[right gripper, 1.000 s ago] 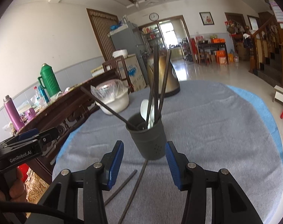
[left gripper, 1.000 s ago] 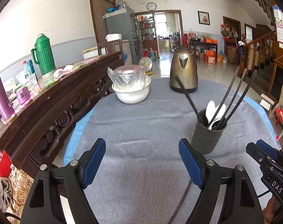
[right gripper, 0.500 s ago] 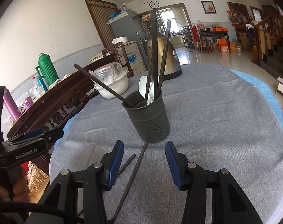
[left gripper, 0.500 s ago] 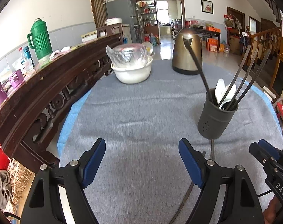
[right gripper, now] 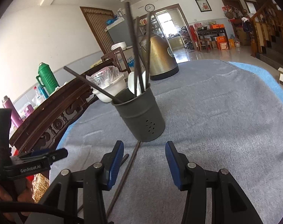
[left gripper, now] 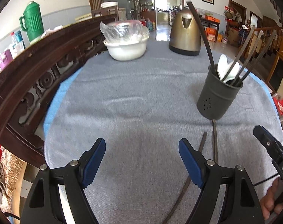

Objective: Organize utensils

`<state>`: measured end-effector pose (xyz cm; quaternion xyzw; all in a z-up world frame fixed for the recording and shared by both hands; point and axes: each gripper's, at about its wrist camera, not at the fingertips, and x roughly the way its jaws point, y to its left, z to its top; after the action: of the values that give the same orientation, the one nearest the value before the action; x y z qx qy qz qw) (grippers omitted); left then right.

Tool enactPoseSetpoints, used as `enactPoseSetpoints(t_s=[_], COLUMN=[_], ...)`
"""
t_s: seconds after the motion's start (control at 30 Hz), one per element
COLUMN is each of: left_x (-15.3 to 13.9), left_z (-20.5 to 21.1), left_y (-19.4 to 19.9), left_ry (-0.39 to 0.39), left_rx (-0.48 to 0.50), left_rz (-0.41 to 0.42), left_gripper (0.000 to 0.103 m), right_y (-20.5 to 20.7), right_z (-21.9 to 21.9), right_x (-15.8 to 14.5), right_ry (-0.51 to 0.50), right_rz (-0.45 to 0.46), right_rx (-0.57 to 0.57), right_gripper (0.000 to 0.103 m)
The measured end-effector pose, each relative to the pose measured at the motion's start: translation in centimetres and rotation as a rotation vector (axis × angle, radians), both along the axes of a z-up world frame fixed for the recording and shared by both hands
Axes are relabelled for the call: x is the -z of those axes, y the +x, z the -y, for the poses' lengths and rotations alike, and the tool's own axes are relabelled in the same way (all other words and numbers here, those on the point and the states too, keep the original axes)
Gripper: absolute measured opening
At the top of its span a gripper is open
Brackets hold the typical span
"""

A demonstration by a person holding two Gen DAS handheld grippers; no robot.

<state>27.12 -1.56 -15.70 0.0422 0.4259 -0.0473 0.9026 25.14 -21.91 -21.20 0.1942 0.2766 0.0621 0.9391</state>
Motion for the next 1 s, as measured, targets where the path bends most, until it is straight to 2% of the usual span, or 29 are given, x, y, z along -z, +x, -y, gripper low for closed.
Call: enactPoseSetpoints(t_s=[0.13,0.33,0.6,0.67,0.83,1.0], left_x=[0.9,2.5,4.2,4.4,5.1,5.5], left_z=[1.0,2.9,4.6,4.8,5.8,6.2], left_y=[0.0,-0.7,0.5,0.8,1.0,0.9], left_ry=[-0.026,-0.061,-0.064,-0.07,-0.029,-0.018], left_rx=[0.058,0.182,0.213,0.209,0.234,0.24], left_rz=[-0.028,-0.069,-0.145,-0.16,-0.182,-0.197], left_gripper=[0.081,0.081,0.081,0.079,0.049,0.046], right_y=[0.6,1.3,1.5,1.3,1.6,1.7], right_z=[1.2,3.9,3.8,3.9,3.9,3.9], right_x=[1.6,3.2,3.1,3.1,3.4,3.4], right_ry=[0.058,0.222,0.221,0.222,0.229,0.233], right_rz=[-0.005,-0.041,-0.037,-0.038,-0.047,-0.051], right_rx=[-0.003,0.001,-0.019,-0.021,-0.028,-0.029], right_gripper=[0.05,0.05,0.05,0.05,0.05,0.05])
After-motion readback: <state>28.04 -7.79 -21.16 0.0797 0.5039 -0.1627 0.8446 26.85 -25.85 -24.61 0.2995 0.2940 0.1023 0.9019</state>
